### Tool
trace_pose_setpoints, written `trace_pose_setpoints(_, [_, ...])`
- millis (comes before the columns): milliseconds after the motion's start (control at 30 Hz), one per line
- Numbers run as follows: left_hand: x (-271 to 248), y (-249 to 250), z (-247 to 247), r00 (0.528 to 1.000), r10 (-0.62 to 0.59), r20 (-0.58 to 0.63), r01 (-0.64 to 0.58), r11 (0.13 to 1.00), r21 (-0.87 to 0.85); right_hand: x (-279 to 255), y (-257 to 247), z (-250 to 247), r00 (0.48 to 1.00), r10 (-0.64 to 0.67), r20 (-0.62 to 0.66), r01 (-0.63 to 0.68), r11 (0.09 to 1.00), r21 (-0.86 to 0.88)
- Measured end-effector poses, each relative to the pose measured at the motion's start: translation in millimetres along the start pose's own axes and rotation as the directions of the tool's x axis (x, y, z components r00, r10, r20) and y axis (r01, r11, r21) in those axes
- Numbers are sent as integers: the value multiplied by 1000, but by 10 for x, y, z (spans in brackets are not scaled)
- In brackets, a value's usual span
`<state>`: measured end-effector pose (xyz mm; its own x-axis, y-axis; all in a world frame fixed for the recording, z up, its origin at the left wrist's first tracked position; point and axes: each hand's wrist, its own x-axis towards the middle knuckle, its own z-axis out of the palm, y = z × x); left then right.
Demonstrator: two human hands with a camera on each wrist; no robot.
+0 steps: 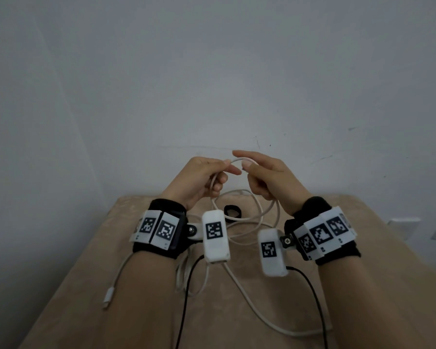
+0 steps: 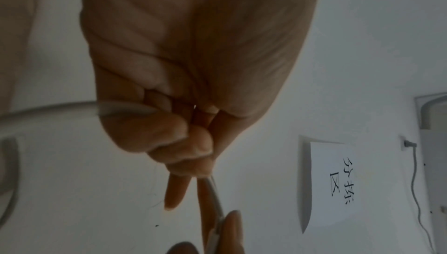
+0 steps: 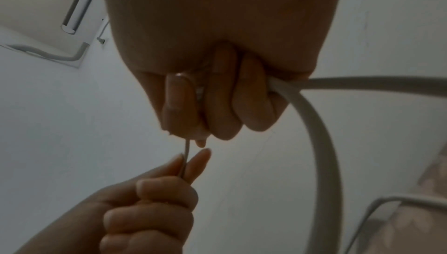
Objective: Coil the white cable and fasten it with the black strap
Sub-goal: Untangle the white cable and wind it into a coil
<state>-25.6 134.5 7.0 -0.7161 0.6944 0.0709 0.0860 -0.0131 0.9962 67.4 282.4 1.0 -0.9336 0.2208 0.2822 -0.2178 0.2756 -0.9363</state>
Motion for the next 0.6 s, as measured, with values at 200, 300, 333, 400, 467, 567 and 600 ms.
trace_pose_setpoints(200, [-27,29,16,988,143,-52,-142,989,30,6,50,34,997,77,32,-76,997,-6])
trace_pose_setpoints(300, [-33,29,42,985,170,34,-173,976,130,7,50,45,996,81,44,-82,997,2])
trace_pose_setpoints(333, [-34,27,58,984,173,48,-179,970,163,7,44,49,996,80,50,-80,997,14])
trace_pose_setpoints(400, [-23,20,86,979,201,34,-204,960,192,1,30,56,995,74,61,-76,997,32])
trace_pose_setpoints(467, [-9,18,98,972,234,2,-231,958,170,-3,21,52,995,67,68,-71,997,44])
trace_pose_setpoints(567, [-9,51,62,972,218,-84,-218,976,5,8,19,24,996,45,75,-52,995,90])
trace_pose_setpoints(600, [-8,67,41,975,196,-110,-205,975,-84,9,19,9,997,35,68,-43,993,111])
